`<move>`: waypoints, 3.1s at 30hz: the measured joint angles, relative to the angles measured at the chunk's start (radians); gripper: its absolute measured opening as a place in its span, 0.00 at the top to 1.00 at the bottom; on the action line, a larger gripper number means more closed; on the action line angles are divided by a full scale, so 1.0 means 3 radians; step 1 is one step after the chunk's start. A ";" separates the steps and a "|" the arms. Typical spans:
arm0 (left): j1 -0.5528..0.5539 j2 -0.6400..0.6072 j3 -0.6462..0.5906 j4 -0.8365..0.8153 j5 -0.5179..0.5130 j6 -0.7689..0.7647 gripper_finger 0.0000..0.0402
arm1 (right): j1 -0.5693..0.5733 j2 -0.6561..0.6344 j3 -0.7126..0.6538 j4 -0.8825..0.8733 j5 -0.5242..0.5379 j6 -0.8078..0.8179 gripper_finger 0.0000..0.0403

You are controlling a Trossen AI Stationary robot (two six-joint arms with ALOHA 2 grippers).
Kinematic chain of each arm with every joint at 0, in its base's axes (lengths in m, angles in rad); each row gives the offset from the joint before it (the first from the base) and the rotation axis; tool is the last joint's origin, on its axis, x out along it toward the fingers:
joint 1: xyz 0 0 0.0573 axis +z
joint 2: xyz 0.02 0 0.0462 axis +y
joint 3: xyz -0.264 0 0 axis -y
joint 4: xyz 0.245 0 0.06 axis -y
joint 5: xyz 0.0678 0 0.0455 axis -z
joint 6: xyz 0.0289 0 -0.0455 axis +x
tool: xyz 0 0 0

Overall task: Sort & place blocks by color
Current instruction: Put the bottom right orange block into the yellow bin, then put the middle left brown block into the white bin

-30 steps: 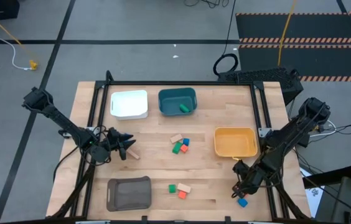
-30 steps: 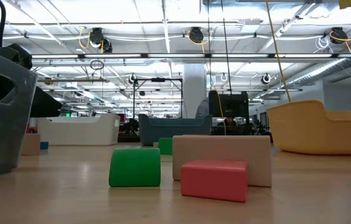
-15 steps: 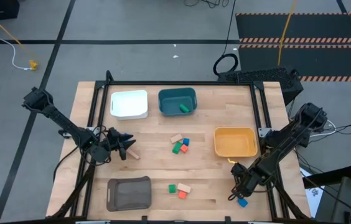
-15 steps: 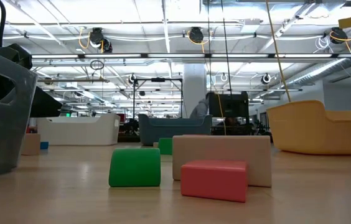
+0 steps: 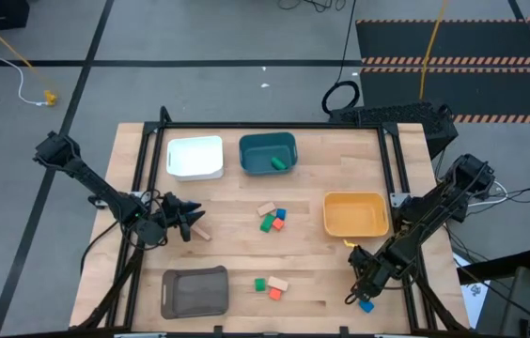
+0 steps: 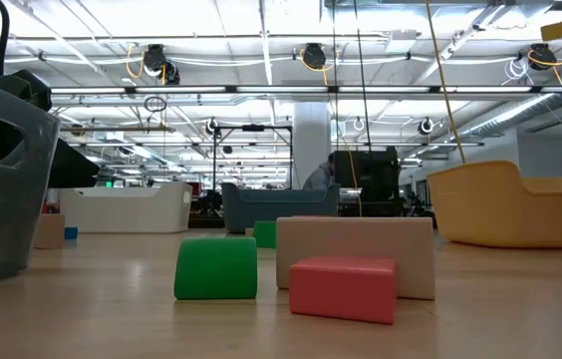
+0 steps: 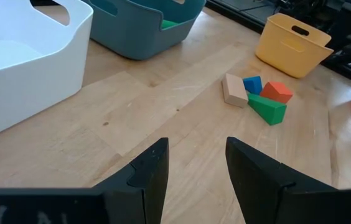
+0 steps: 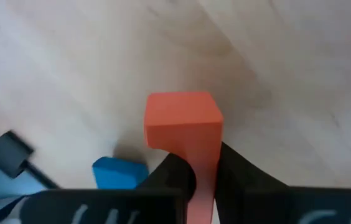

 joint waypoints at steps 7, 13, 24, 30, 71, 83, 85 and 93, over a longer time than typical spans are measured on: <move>0.0000 0.0000 0.0000 0.0000 0.0000 0.0000 0.60 | -0.0004 -0.0337 -0.0001 0.0149 0.0721 -0.0227 0.94; 0.0000 0.0000 0.0000 0.0000 0.0000 0.0000 0.60 | -0.0004 -0.0726 -0.0001 0.0295 0.1828 -0.0545 0.94; 0.0000 0.0000 0.0000 0.0000 0.0000 0.0000 0.60 | -0.0169 -0.1198 -0.0001 0.0531 0.3450 -0.1823 0.94; 0.0000 0.0000 -0.0001 0.0000 0.0000 0.0000 0.60 | -0.0578 -0.1401 -0.0001 0.0316 0.3489 -0.2038 0.93; -0.0001 0.0000 -0.0001 0.0000 0.1268 -0.0005 0.60 | -0.1375 -0.1658 -0.0001 -0.1578 0.2073 -0.1330 0.70; 0.0001 -0.0001 -0.0001 -0.0001 0.1301 0.0003 0.60 | -0.1375 -0.1658 -0.0001 -0.1411 0.1998 -0.1359 0.57; 0.0001 0.0000 0.0000 0.0000 0.1302 0.0003 0.60 | -0.1375 -0.1658 -0.0001 -0.1389 0.1997 -0.1353 0.55; 0.0075 0.0000 0.0000 0.0053 0.0895 -0.0002 0.60 | -0.1375 -0.1658 -0.0001 -0.1164 0.1990 -0.1335 0.53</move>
